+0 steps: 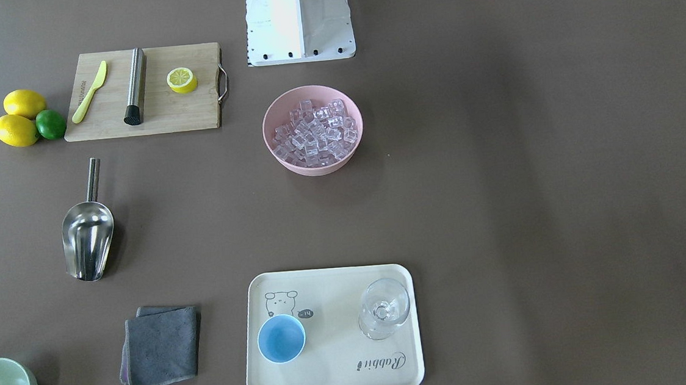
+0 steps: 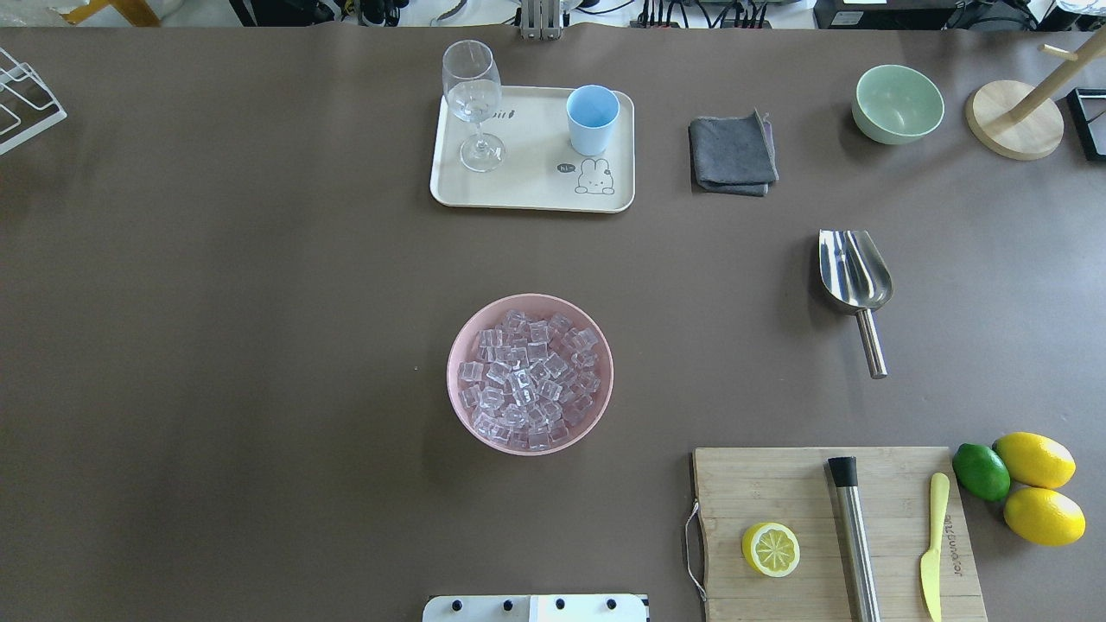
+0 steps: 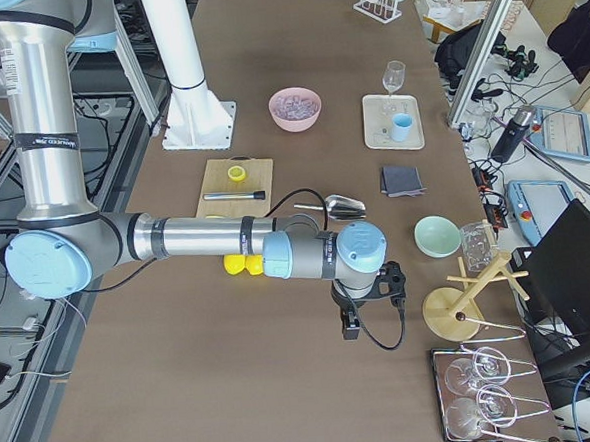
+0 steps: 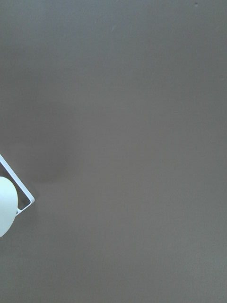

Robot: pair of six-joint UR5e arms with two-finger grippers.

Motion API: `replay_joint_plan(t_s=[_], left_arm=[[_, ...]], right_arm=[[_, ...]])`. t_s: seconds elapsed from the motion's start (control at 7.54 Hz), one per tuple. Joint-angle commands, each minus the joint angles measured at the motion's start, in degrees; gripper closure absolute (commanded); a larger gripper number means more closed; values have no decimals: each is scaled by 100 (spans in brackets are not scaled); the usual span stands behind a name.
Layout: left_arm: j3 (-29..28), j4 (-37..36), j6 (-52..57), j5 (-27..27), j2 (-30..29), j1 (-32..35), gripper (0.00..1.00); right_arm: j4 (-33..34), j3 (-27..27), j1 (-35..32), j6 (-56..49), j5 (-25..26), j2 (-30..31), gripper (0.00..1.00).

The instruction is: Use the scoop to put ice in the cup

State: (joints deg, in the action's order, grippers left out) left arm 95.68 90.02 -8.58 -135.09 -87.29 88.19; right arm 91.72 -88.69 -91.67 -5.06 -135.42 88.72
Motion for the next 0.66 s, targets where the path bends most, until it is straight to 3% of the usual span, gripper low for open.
replay_joint_plan(t_s=[0.0, 0.27, 0.53], left_arm=[[3, 7, 6, -26, -8, -91, 2], [-5, 24, 6, -9, -138, -634, 2], [12, 68, 6, -61, -192, -715, 2]], right_arm=[[-5, -17, 0, -4, -63, 14, 0], [-14, -122, 132, 5, -37, 22, 0], [-49, -166, 552, 83, -115, 49, 0]])
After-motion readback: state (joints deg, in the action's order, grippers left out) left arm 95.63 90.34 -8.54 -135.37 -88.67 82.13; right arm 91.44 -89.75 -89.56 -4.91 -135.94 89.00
